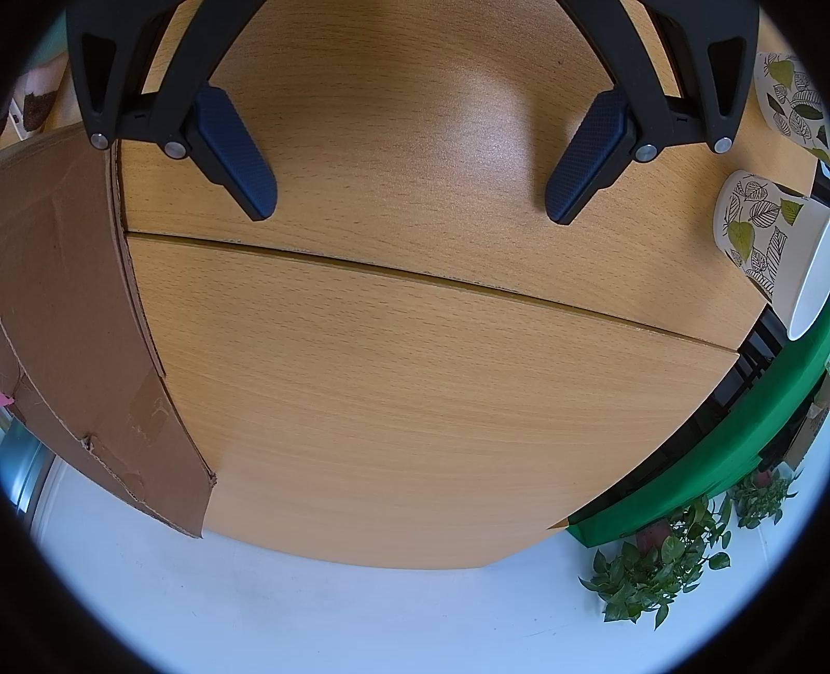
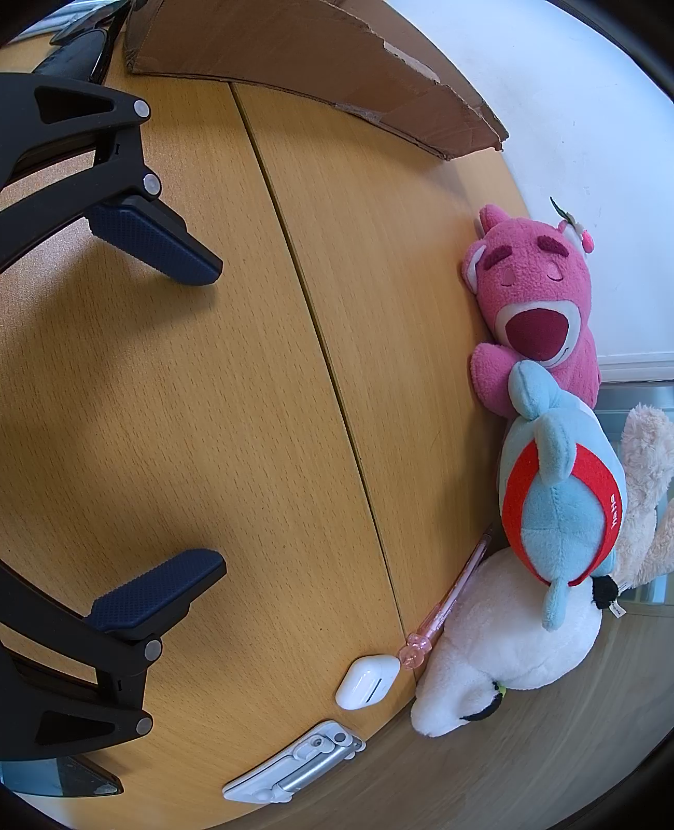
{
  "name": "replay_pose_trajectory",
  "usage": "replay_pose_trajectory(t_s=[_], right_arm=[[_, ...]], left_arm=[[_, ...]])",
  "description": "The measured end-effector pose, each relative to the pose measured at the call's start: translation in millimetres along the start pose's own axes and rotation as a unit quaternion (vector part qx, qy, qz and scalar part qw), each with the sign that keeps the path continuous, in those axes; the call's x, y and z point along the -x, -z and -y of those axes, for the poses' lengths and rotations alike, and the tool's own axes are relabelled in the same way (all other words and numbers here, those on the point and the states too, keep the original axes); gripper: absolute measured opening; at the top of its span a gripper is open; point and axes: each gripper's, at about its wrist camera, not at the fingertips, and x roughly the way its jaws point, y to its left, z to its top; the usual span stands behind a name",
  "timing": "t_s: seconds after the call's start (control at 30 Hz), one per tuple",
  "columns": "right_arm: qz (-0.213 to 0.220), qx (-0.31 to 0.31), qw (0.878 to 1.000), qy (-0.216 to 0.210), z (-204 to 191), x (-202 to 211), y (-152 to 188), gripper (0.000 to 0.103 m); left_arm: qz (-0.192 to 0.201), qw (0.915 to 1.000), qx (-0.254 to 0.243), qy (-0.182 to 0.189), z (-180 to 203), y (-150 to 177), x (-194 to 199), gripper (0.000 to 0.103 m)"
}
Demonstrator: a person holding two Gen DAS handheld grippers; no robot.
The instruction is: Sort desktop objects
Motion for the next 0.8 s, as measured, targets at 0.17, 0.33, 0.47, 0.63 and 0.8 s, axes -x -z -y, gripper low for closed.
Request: replay_pose_trajectory(t_s=[0.17,0.33,0.47,0.63,0.8], right_arm=[[0.0,-0.001,1.0,0.001,0.0,0.0,0.0,0.103],[0.0,-0.002,1.0,0.001,0.0,0.1,0.9,0.103],[-0.018,0.016,1.0,-0.011,1.3,8.7,9.4,0.103],[-0.01,0.03,0.999,0.025,2.6,42.4,35.5,0.103],[0.068,0.121,0.99,0.018,-23.4,116.1,59.1,0.103]], left_arm=[[0.0,1.0,0.0,0.0,0.0,0.0,0.0,0.103],[0.0,1.0,0.0,0.0,0.0,0.1,0.1,0.103],[0.0,1.0,0.0,0.0,0.0,0.1,0.1,0.103],[-0.012,0.9999,-0.003,0.004,1.0,6.1,6.0,0.103],[0.043,0.9987,0.005,0.027,9.2,24.6,75.0,0.103]])
